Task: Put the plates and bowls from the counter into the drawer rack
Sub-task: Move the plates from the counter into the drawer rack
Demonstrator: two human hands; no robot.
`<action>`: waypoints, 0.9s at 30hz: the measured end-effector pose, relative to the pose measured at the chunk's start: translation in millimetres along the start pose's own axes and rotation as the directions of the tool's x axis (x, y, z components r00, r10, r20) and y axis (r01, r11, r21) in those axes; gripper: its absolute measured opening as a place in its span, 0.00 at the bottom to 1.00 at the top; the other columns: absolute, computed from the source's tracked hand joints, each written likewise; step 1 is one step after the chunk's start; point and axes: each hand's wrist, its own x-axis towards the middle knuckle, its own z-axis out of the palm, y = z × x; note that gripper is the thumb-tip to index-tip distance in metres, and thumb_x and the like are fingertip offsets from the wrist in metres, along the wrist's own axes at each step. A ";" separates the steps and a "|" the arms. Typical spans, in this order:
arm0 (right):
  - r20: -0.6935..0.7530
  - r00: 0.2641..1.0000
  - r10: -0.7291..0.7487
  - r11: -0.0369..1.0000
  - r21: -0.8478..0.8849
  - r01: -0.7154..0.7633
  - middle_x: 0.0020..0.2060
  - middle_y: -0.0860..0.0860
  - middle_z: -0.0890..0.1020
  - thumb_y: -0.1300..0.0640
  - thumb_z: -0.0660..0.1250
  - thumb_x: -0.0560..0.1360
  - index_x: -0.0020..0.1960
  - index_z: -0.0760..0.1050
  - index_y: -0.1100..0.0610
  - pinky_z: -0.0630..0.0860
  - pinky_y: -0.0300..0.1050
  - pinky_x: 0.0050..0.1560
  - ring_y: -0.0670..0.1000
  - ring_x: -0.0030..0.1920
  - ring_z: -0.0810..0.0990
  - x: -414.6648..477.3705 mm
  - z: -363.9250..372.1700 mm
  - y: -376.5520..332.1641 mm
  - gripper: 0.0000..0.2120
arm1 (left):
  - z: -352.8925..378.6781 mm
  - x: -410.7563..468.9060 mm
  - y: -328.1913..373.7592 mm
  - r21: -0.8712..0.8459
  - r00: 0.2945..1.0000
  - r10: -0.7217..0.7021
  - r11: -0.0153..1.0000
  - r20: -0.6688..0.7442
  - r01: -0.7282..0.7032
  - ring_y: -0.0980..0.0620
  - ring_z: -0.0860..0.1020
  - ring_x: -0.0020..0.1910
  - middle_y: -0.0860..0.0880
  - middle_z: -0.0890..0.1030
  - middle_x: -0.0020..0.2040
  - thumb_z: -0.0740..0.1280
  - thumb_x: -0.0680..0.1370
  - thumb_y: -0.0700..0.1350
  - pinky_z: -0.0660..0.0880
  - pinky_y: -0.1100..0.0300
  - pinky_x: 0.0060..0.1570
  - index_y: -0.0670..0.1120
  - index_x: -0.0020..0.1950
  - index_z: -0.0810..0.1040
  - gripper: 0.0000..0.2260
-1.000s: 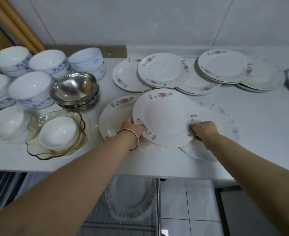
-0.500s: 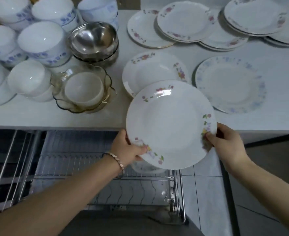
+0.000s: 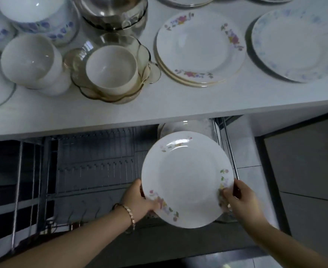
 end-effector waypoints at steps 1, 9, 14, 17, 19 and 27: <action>-0.009 0.999 0.033 0.999 -0.007 -0.033 0.36 0.53 0.81 0.63 0.63 0.77 0.40 0.73 0.52 0.77 0.44 0.38 0.54 0.38 0.80 9.7 9.4 7.8 0.09 | 1.4 14.7 -2.7 0.040 0.999 -0.035 0.999 -0.001 0.035 0.51 0.77 0.45 0.53 0.77 0.41 0.76 0.65 0.34 0.79 0.57 0.42 0.52 0.40 0.69 0.19; -0.153 0.964 0.220 0.971 0.134 -0.200 0.37 0.56 0.78 0.65 0.64 0.75 0.47 0.78 0.63 0.70 0.35 0.29 0.49 0.32 0.73 121.6 62.7 32.0 0.04 | 23.6 162.9 13.1 0.140 0.983 -0.151 0.976 -0.106 0.165 0.44 0.80 0.53 0.45 0.82 0.53 0.76 0.65 0.38 0.79 0.52 0.55 0.41 0.54 0.78 0.19; -0.231 0.915 0.329 0.935 0.212 -0.283 0.42 0.59 0.83 0.62 0.63 0.75 0.49 0.79 0.63 0.66 0.37 0.28 0.54 0.36 0.75 170.9 75.4 36.9 0.07 | 44.1 216.6 40.2 0.232 0.978 -0.084 0.964 -0.193 0.129 0.44 0.77 0.60 0.44 0.78 0.61 0.72 0.71 0.38 0.74 0.57 0.60 0.40 0.62 0.75 0.20; -0.276 0.889 0.365 0.919 0.257 -0.298 0.36 0.56 0.81 0.64 0.62 0.76 0.47 0.78 0.61 0.69 0.33 0.22 0.52 0.30 0.74 181.4 75.7 35.3 0.07 | 52.4 233.1 45.3 0.349 0.968 -0.031 0.930 -0.251 0.120 0.44 0.75 0.63 0.42 0.76 0.64 0.70 0.73 0.39 0.73 0.56 0.62 0.40 0.65 0.73 0.20; -0.313 0.878 0.361 0.924 0.246 -0.292 0.33 0.54 0.79 0.64 0.61 0.76 0.47 0.78 0.62 0.71 0.34 0.27 0.51 0.30 0.74 183.3 74.8 32.1 0.07 | 57.8 237.0 45.2 0.391 0.956 0.017 0.915 -0.292 0.103 0.43 0.75 0.63 0.42 0.76 0.64 0.67 0.75 0.39 0.75 0.55 0.61 0.40 0.68 0.70 0.21; -0.339 0.860 0.382 0.915 0.271 -0.299 0.46 0.58 0.85 0.60 0.64 0.76 0.52 0.81 0.60 0.75 0.41 0.36 0.54 0.40 0.79 180.1 74.1 30.7 0.09 | 65.7 235.8 37.8 0.441 0.938 0.084 0.894 -0.335 0.077 0.41 0.75 0.60 0.41 0.75 0.62 0.67 0.75 0.39 0.76 0.52 0.59 0.46 0.69 0.68 0.24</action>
